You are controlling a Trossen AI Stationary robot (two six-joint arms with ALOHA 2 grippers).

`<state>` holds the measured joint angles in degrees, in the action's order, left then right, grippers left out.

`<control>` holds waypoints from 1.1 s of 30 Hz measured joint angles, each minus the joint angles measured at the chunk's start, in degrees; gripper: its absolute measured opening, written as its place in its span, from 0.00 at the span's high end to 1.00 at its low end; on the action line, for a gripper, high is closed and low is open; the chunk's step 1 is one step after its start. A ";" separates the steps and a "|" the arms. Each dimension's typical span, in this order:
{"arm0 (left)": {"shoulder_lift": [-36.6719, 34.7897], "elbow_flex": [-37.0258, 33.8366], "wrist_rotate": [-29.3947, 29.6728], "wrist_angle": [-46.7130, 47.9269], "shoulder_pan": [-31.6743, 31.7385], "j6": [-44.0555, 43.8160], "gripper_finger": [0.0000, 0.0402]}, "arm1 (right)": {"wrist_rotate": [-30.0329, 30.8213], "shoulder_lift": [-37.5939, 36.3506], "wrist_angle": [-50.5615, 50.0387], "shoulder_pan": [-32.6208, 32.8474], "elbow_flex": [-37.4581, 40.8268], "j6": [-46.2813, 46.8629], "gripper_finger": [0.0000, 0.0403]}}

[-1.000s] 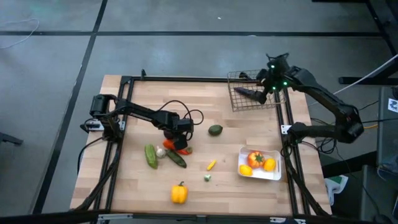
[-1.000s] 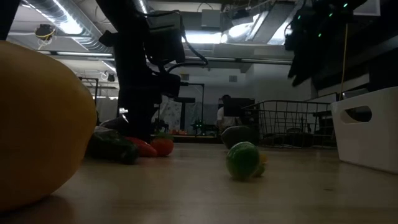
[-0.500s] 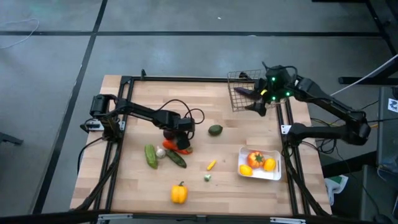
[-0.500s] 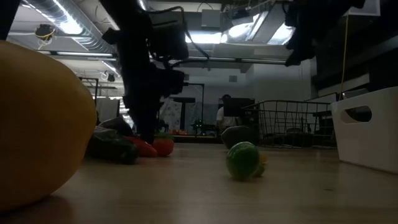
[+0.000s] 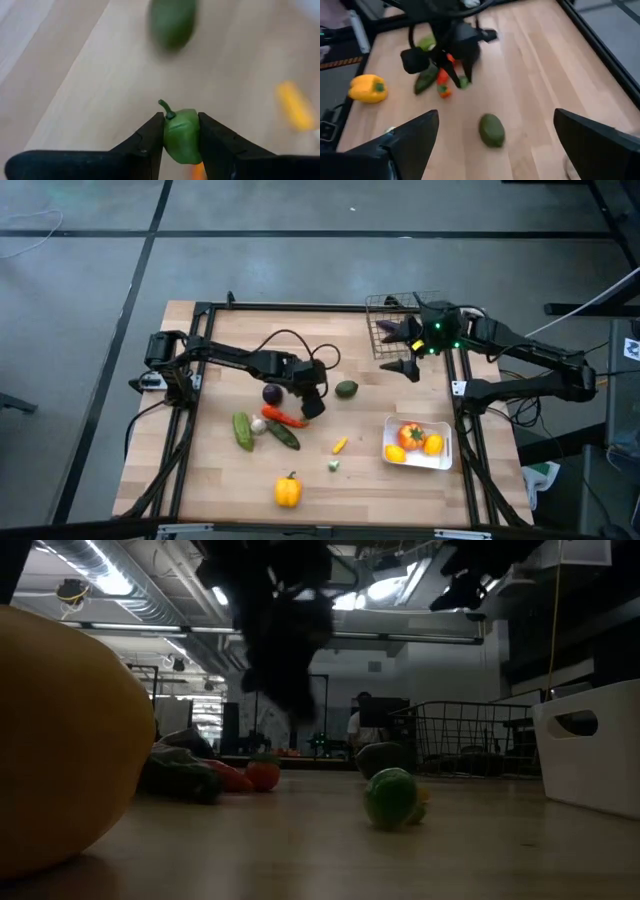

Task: Sort produce into baskets
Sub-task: Put the top green chili pepper into the black wire basket

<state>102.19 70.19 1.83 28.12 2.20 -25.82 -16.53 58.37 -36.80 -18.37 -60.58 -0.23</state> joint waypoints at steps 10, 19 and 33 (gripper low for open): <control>-0.02 5.41 -1.90 -18.19 0.76 0.11 0.73 | 0.84 0.02 1.38 6.32 0.00 -2.75 0.03; 0.62 5.53 5.16 -38.39 4.75 1.95 0.74 | 8.29 -0.36 6.32 6.36 0.00 -3.10 0.03; 14.67 5.53 8.39 -70.84 11.70 4.84 0.73 | 9.55 -0.68 16.16 6.36 0.00 -3.10 0.03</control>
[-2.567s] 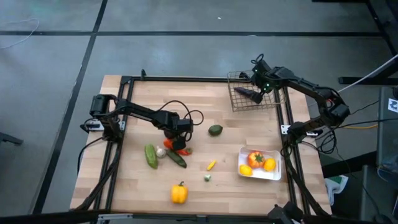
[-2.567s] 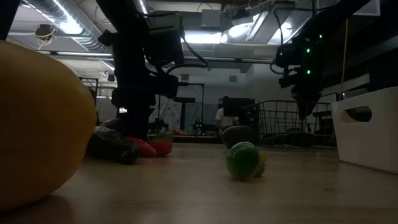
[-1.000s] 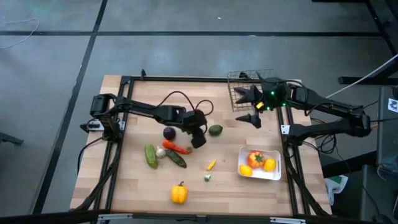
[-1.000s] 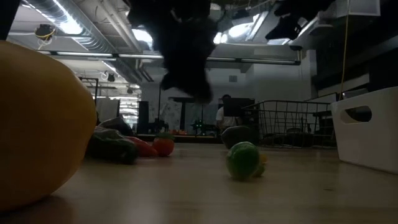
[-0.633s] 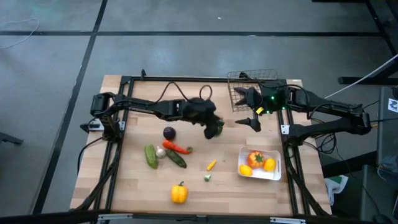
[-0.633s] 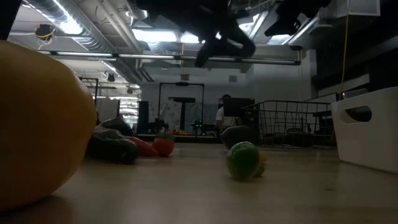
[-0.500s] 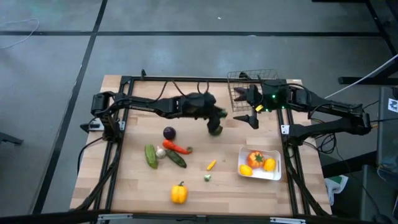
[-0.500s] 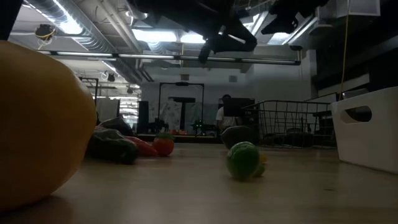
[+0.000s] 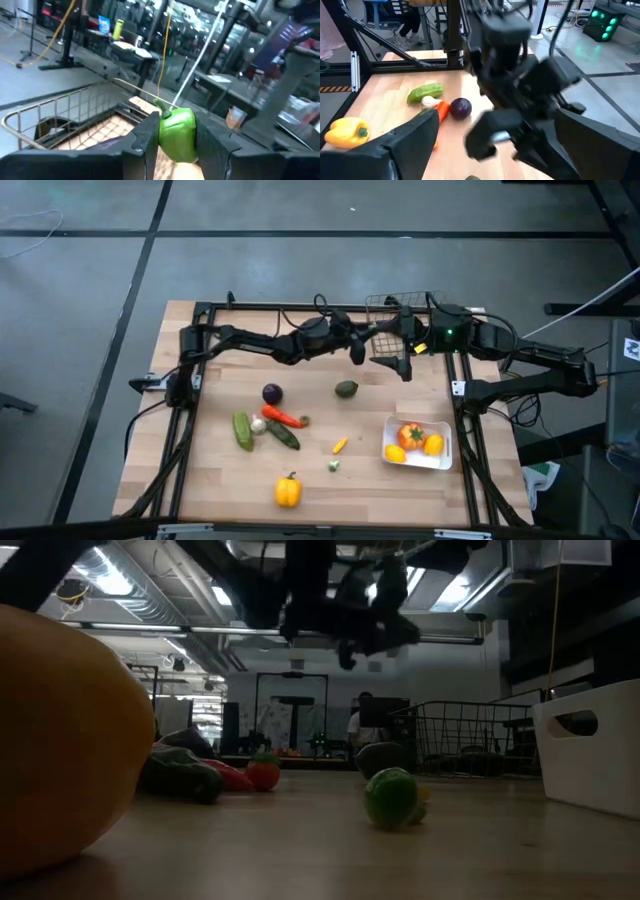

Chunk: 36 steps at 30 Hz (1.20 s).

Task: Sort produce into baskets
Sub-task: Put the top green chili pepper into the black wire basket

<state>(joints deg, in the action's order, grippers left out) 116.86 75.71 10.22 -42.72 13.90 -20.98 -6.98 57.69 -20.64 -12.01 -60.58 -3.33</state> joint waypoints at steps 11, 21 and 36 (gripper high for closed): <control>12.91 10.39 0.13 -4.40 3.50 0.46 0.72 | 0.02 0.02 -0.06 0.00 0.00 0.00 0.03; 17.68 17.00 0.09 -0.50 4.55 0.29 0.72 | 0.00 0.02 -0.24 0.00 0.00 0.00 0.03; 17.70 17.84 0.35 3.88 5.39 -3.26 0.72 | -0.02 0.02 -0.55 0.00 0.00 0.02 0.03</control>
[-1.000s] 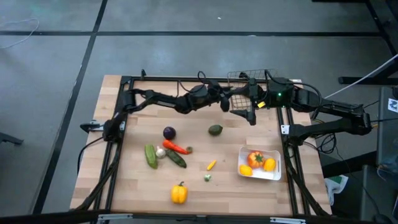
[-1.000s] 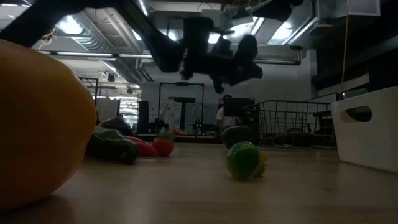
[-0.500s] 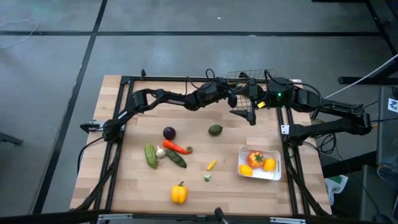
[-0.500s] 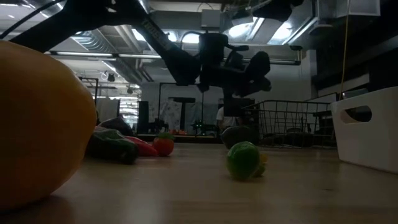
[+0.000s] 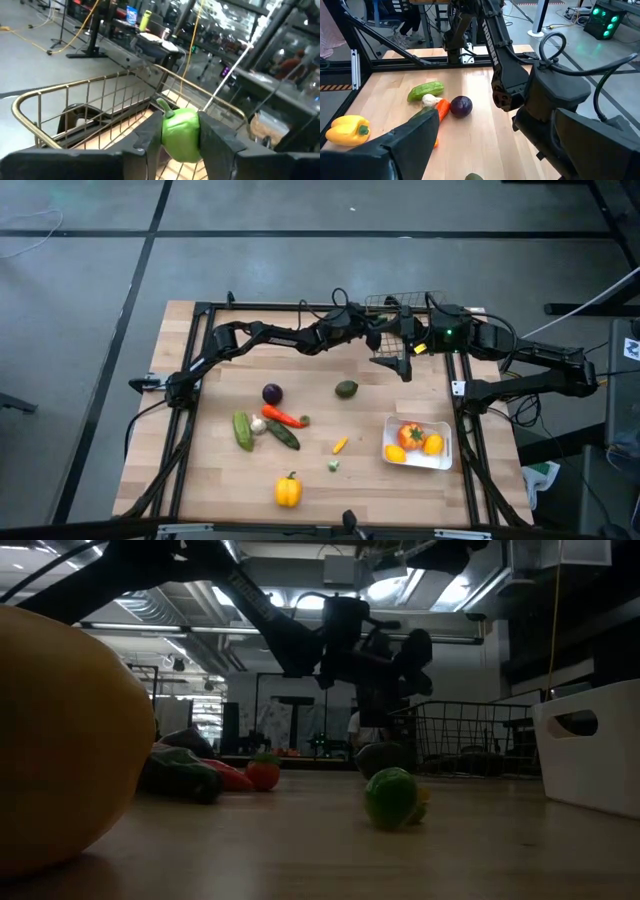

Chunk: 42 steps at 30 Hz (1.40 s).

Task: Sort produce into baskets
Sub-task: Put the top green chili pepper into the black wire basket, then put the green lime into the white bin

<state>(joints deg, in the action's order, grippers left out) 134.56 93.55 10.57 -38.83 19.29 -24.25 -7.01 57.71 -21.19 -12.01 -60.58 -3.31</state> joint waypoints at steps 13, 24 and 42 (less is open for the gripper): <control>0.02 0.03 0.64 3.68 0.00 -1.55 0.53 | -0.01 0.02 0.04 0.00 0.00 0.00 0.03; -3.97 0.03 -6.25 8.98 0.86 1.89 0.43 | -1.15 0.02 -0.79 0.00 -0.02 0.03 0.03; -30.11 -0.24 -12.17 57.86 0.86 21.19 0.47 | -3.64 4.93 -6.21 5.84 -0.07 0.68 0.03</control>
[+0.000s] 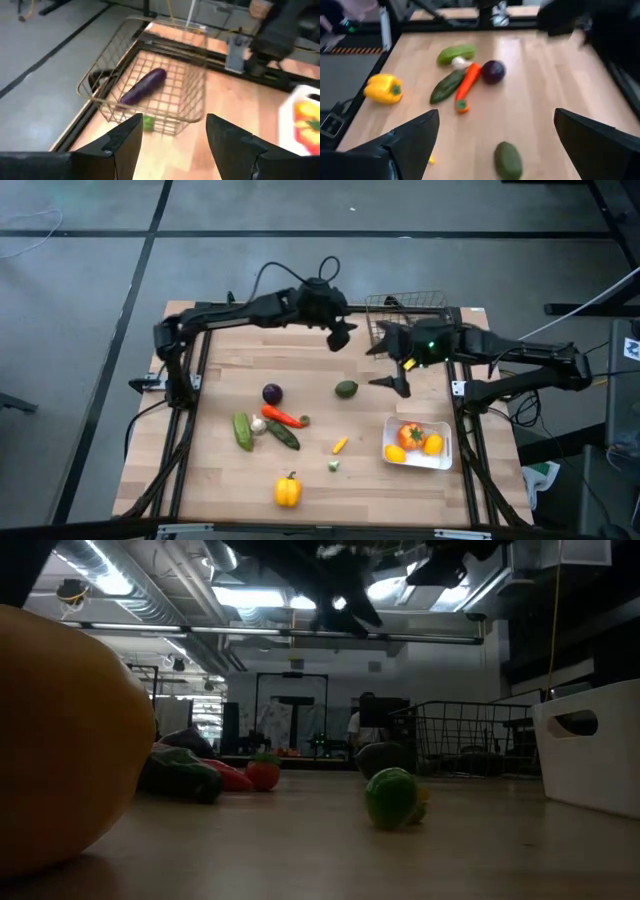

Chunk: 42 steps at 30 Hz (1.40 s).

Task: Sort produce into baskets
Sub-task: Put the green lime into the white bin

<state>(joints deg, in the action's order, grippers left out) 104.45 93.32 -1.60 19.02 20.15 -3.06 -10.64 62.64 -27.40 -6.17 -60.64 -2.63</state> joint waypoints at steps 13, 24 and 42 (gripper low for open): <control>-11.13 -0.09 0.68 16.90 -8.27 2.06 0.47 | 6.38 10.14 -0.10 5.42 0.00 0.33 0.03; -13.63 -8.06 11.43 16.64 -17.85 -2.12 0.47 | 10.43 20.96 -0.49 5.03 0.02 -0.98 0.03; -23.20 -33.92 13.00 0.68 -21.03 -13.44 0.47 | 9.84 35.75 3.90 -0.29 0.04 -5.39 0.03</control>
<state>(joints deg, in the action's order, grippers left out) 81.25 59.39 11.40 19.70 -0.89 -16.50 -0.80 98.38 -23.50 -6.47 -60.60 -8.02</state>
